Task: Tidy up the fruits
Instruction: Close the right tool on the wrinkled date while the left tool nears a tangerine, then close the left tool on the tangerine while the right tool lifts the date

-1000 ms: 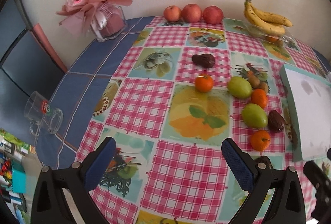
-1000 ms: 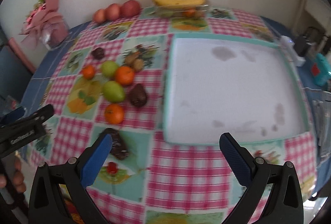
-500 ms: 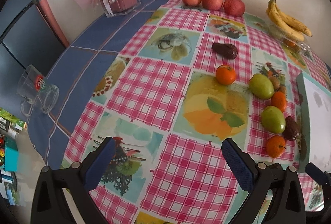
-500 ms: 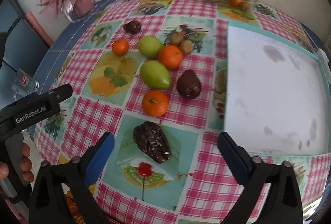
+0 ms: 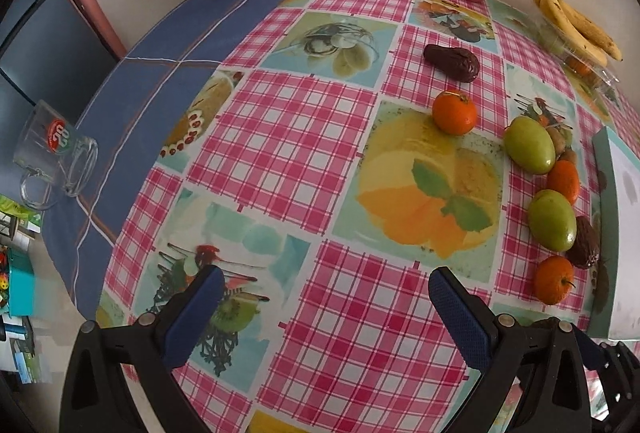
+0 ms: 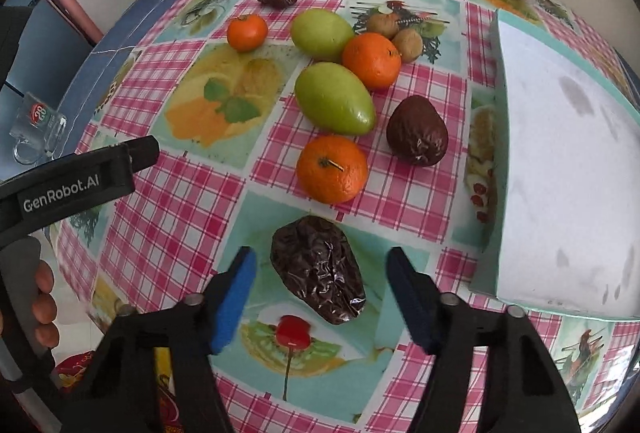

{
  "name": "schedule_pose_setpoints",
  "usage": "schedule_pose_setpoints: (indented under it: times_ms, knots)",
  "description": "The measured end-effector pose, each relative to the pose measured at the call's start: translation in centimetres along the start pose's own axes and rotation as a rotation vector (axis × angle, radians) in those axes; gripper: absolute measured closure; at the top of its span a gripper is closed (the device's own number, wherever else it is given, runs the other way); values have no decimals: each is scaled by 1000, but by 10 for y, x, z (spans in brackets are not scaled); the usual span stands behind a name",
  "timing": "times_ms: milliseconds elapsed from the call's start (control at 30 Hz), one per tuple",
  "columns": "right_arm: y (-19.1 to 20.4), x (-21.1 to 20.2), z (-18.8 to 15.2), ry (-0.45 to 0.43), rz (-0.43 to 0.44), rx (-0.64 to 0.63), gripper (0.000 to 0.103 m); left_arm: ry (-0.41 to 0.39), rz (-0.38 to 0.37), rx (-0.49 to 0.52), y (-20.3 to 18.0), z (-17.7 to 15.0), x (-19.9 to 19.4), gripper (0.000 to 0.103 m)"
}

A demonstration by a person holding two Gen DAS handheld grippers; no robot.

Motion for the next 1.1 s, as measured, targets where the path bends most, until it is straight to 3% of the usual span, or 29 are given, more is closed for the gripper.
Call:
schedule_pose_setpoints:
  times_ms: [100, 167, 467, 833, 967, 1100]
  knots:
    - [-1, 1, 2, -2, 7, 7, 52, 8, 4, -13, 2, 0, 3, 0]
    - [-2, 0, 0, -4, 15, 8, 56, 9, 3, -26, 3, 1, 4, 0]
    - [-4, -8, -3, -9, 33, 26, 57, -4, -59, -26, -8, 1, 4, 0]
    - [-23, -41, 5, -114, 67, 99, 57, -83, -127, 16, -27, 9, -12, 0]
    - [-36, -53, 12, -164, 34, 139, 57, -85, -168, 69, -45, 9, -17, 0]
    - [-65, -65, 16, -206, -16, 226, 57, -71, -232, 59, -57, 12, -21, 0]
Point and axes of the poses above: each gripper's, at about its wrist camera, not at the fingertips, and x roughly the way its jaws point, y to its left, z to its top, the point moved 7 cm from there along x, roughly the way its jaws point, and after that the axes turned 2 degrees about x, right-handed, at the moved point
